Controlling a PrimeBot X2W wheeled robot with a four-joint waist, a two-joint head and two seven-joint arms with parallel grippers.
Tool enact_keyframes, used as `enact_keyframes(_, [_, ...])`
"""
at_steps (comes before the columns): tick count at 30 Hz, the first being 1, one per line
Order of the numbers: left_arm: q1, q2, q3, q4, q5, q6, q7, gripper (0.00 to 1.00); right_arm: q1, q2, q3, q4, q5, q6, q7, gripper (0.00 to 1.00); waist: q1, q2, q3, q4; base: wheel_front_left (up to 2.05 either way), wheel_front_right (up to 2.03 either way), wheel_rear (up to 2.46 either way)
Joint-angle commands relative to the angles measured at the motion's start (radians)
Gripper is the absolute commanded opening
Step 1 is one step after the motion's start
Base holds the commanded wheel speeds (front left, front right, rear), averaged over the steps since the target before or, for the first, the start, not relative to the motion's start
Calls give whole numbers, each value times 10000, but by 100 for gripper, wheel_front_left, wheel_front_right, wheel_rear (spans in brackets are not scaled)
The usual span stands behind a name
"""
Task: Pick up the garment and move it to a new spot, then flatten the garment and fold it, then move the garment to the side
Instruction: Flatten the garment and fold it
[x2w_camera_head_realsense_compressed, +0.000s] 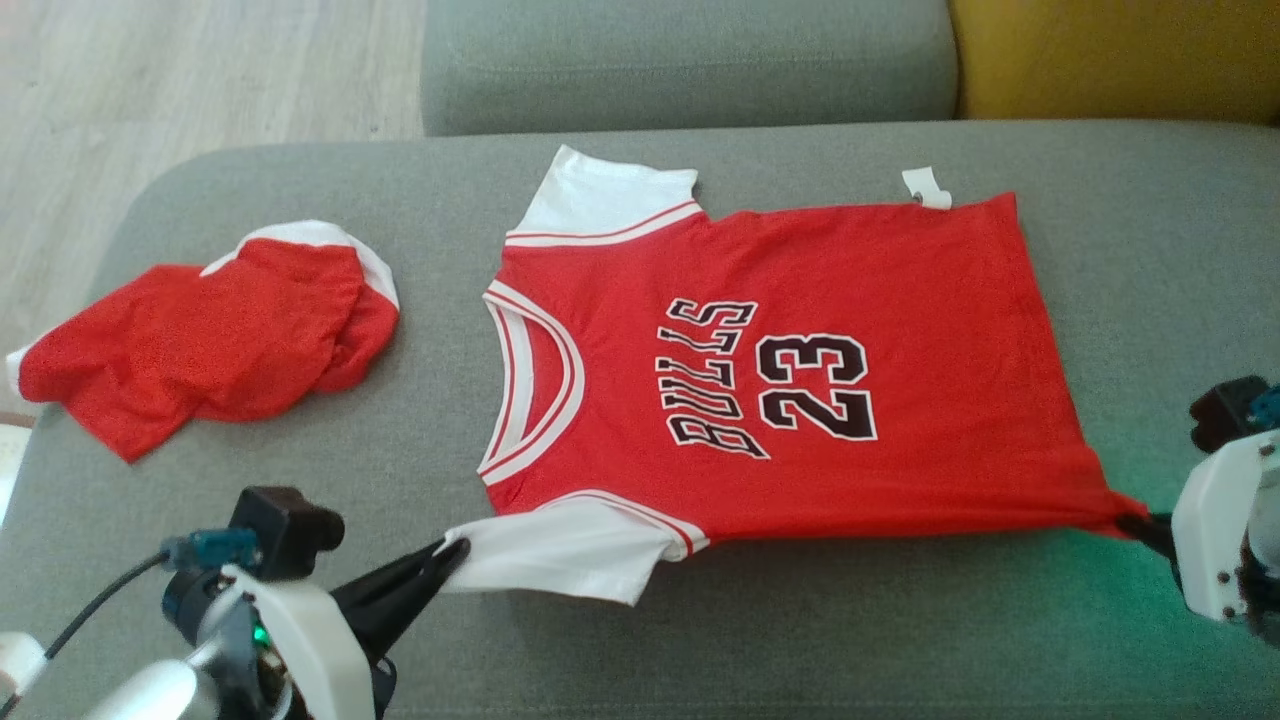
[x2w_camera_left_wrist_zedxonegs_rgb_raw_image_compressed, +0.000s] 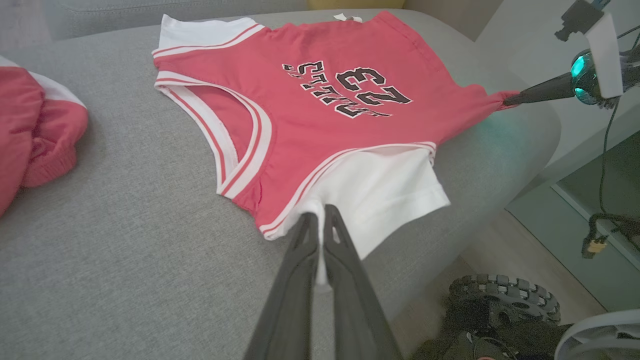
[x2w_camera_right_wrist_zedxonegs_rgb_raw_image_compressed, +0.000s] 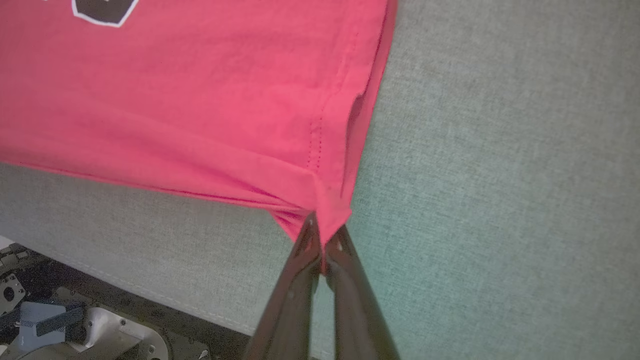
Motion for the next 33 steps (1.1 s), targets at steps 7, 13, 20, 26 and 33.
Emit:
enact_keyframes(7, [-1529,338,737,0,482,255,38,0,-605,-310,-665,-236,-477,33,126,0,1,-1,589,-77,0,0,0])
enact_keyframes(13, [-2763,70,637,789,974,185,305,0,-1287,150,-1011,76,-1043,33,332,0,1,-1,1151,-84,0,0,0])
enact_keyframes(20, [-4268,-524,226,2169,1266,-91,450,0,-2054,717,-1139,661,-1749,33,466,0,1,-1,1798,-110,0,0,0])
enact_keyframes(26, [-5269,-969,-248,3446,1435,-220,241,0,-2588,1177,-1199,1171,-2143,33,278,0,1,-1,2262,-193,0,0,0])
enact_keyframes(33, [-6096,-1360,-877,4687,1568,-263,-194,0,-2939,1687,-1027,1583,-2367,33,53,0,1,-1,2605,-336,0,0,0])
